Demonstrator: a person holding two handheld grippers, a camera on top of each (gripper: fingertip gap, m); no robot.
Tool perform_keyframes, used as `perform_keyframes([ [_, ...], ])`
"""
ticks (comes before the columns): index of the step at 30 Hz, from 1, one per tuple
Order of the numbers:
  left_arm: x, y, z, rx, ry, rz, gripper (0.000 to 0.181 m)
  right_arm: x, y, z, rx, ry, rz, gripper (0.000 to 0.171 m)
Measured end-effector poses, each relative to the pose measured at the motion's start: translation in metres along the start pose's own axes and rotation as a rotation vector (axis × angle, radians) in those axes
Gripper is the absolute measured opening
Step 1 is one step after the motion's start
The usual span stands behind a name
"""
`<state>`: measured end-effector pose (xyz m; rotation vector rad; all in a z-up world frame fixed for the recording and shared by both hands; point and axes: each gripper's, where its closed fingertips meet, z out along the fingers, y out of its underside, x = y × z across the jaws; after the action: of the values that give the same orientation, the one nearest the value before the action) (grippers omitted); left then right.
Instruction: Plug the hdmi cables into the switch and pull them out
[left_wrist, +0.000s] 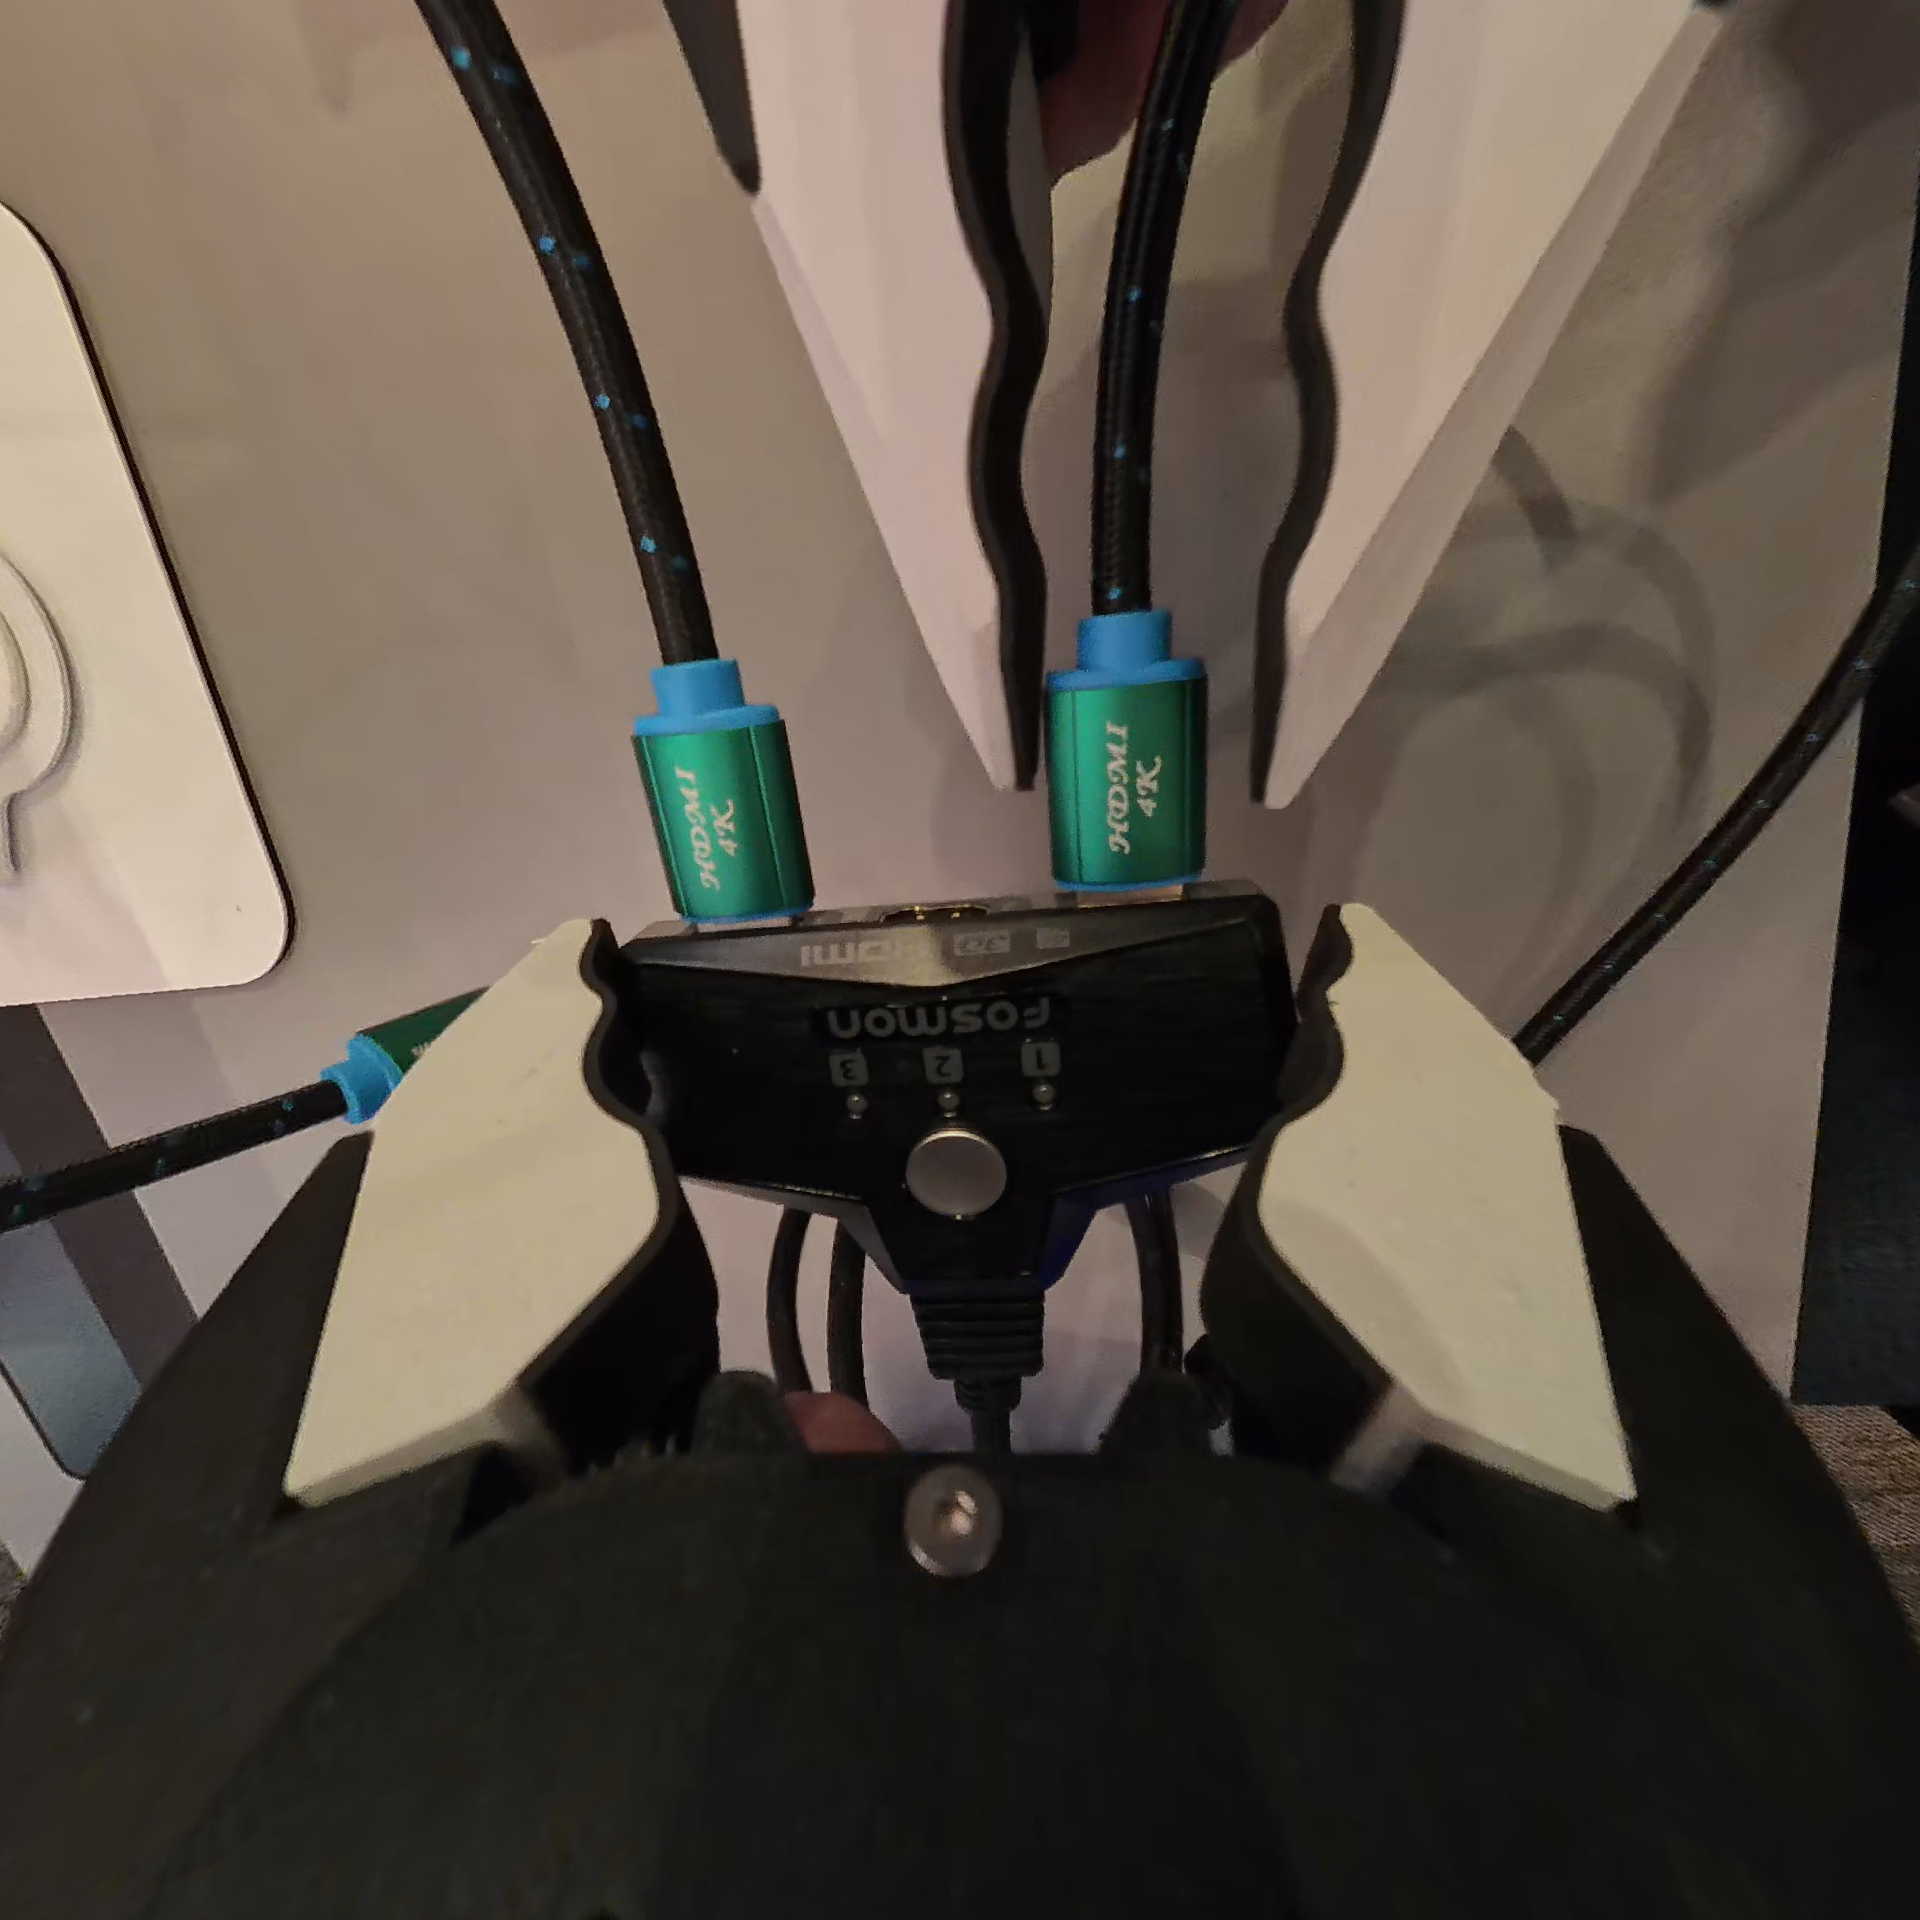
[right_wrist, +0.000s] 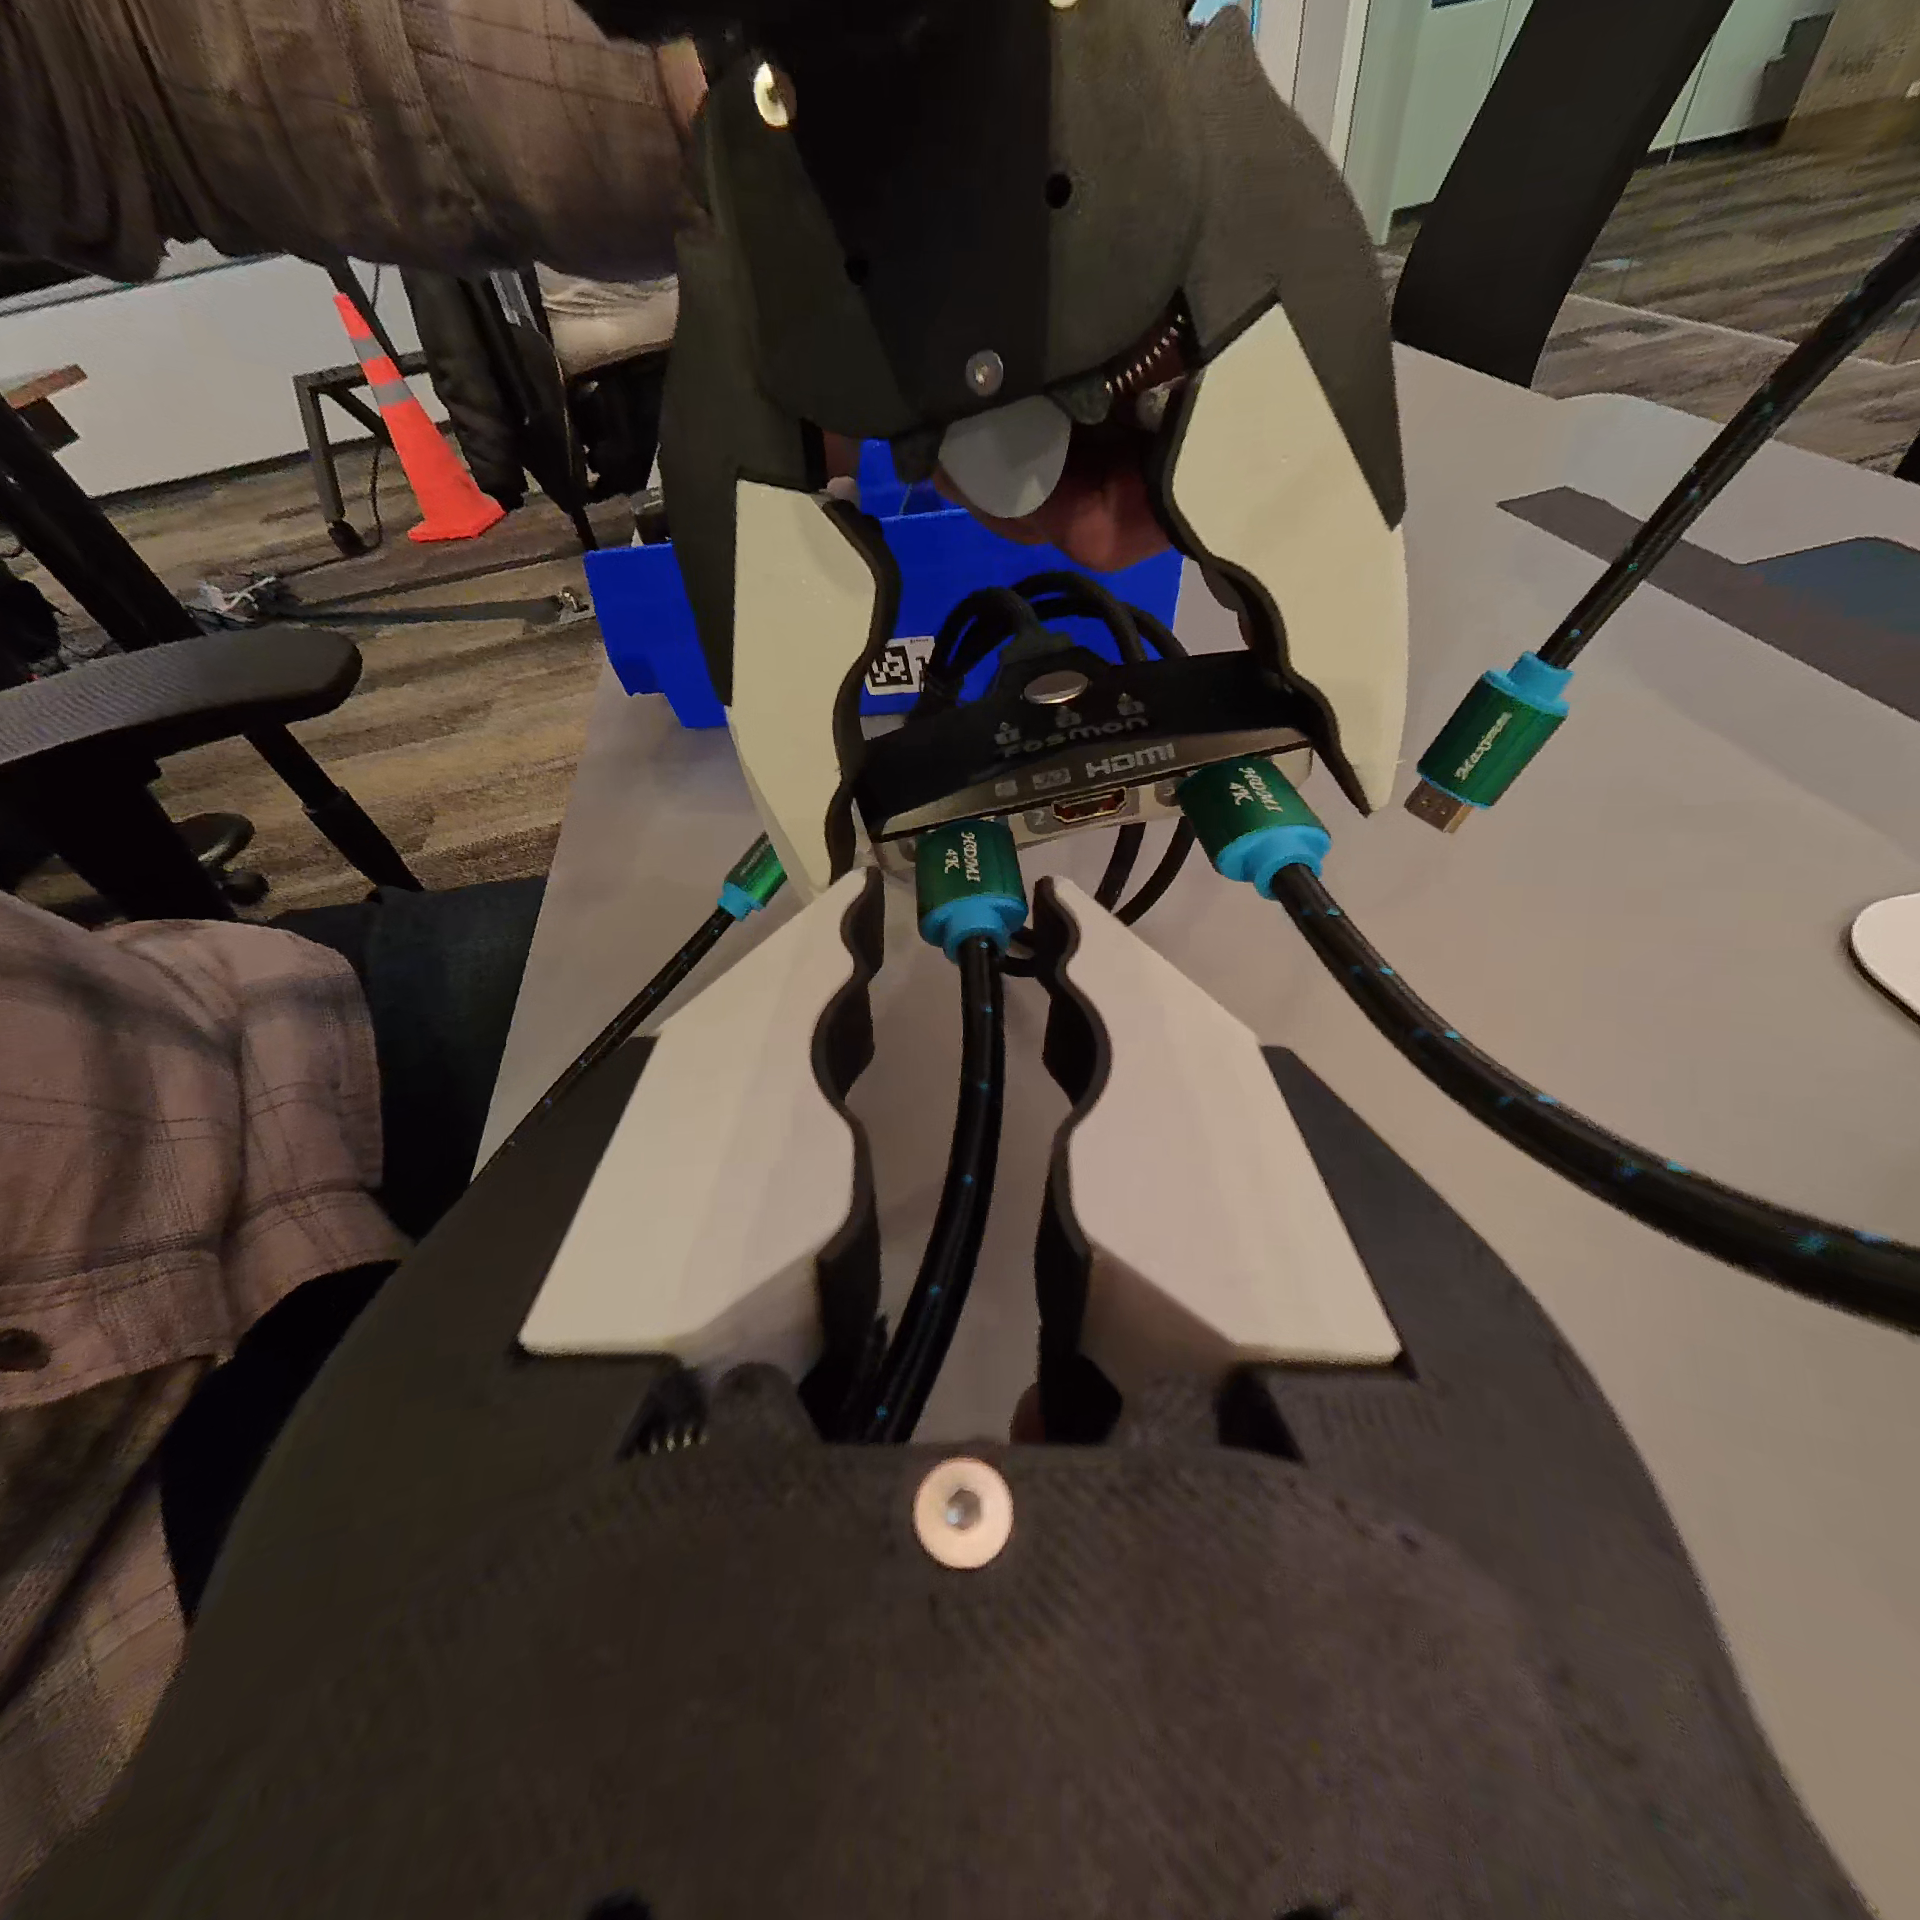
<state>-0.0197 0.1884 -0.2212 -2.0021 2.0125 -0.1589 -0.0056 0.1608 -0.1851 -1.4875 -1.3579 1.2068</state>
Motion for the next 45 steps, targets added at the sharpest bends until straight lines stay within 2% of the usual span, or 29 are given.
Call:
perform_keyframes([
  [5, 0.004, 0.0, 0.001, -0.011, 0.012, 0.006, 0.119, -0.001, 0.002, 0.006, 0.006, 0.007, -0.038, 0.019],
  [15, 0.007, 0.002, 0.001, -0.022, 0.039, 0.036, 0.119, -0.005, 0.002, 0.009, 0.016, 0.03, -0.169, 0.019],
  [22, 0.004, 0.0, 0.001, -0.004, 0.015, 0.06, 0.122, -0.004, -0.001, 0.008, 0.017, 0.053, -0.186, 0.018],
  [25, 0.004, 0.004, 0.002, -0.043, 0.015, 0.067, 0.13, -0.006, -0.002, 0.01, 0.001, 0.061, -0.208, 0.018],
  [31, 0.006, 0.008, 0.002, -0.105, 0.033, 0.101, 0.129, -0.007, -0.003, 0.012, -0.016, 0.07, -0.224, 0.018],
  [45, 0.003, 0.0, -0.001, -0.035, 0.02, 0.117, 0.125, -0.007, -0.006, 0.008, -0.007, 0.082, -0.234, 0.018],
])
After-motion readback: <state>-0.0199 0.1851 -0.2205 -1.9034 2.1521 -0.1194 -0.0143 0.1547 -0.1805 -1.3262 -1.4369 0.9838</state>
